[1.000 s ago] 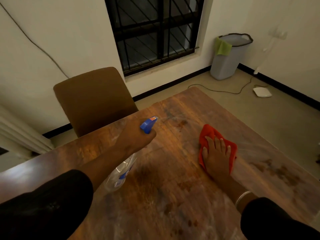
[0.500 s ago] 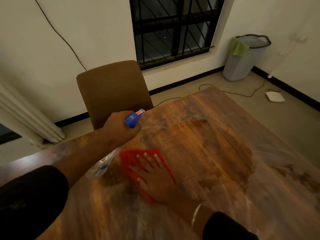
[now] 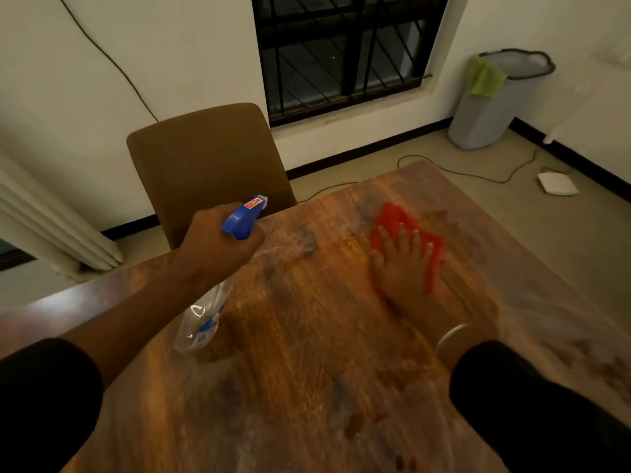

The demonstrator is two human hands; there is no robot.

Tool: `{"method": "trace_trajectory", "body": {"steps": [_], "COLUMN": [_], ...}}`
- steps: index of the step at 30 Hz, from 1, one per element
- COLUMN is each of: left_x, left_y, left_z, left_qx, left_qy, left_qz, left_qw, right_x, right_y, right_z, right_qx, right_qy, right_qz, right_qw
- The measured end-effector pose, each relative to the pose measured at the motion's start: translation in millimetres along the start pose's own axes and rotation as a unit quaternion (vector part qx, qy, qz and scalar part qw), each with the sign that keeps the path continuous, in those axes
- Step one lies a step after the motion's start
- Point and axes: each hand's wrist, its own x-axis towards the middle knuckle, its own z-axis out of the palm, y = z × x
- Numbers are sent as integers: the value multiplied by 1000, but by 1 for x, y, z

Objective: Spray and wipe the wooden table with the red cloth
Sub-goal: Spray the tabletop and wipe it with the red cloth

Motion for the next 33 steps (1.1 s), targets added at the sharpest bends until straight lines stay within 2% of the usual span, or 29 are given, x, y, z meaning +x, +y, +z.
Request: {"method": "trace_trajectory", "body": {"steps": [3,5,8,10,11,14,16,17,19,21,24,26,29,31,33], "left_x": [9,11,11,10,9,2,-3,-4,-4,-1,3,8,20,29,37], "left_y": [-2,-7,-15,-21,-22,-33,-39,-43,-47,-49,-49,-46,-33,-23,-12], "left_z": [-1,-6,-14,-20,-23,-33,-40,-42,-47,-50,-48,-42,-26,-13,5], "left_qx": [24,50,81,98,106,110,116,122,127,127,139,133,130,125,115], "left_qy": [10,18,11,1,-4,1,11,13,24,43,67,71,73,64,43], "left_qz": [-8,-4,-4,-3,-4,-13,-12,-13,-19,-22,-13,-10,-1,-2,0], "left_qw": [1000,999,997,995,994,994,993,992,991,991,988,989,989,990,992], "right_x": [-42,-77,-91,-64,-42,38,67,69,52,19,-29,-30,25,80,136], "right_y": [-91,-144,-174,-160,-146,-94,-80,-89,-131,-189,-261,-270,-225,-167,-89], "right_z": [34,56,69,63,57,30,17,17,30,48,73,78,68,48,21], "right_qx": [0,-4,-16,-14,-11,0,-11,-19,-21,-10,-35,-35,0,9,20], "right_qy": [-29,-61,-67,-51,-37,-7,-13,-21,-19,-24,-63,-67,-37,-34,-10], "right_qz": [-167,-294,-405,-399,-368,-179,-79,-62,-99,-208,-414,-471,-451,-369,-253], "right_qw": [986,954,912,915,929,984,997,998,995,978,907,879,892,929,967]}}
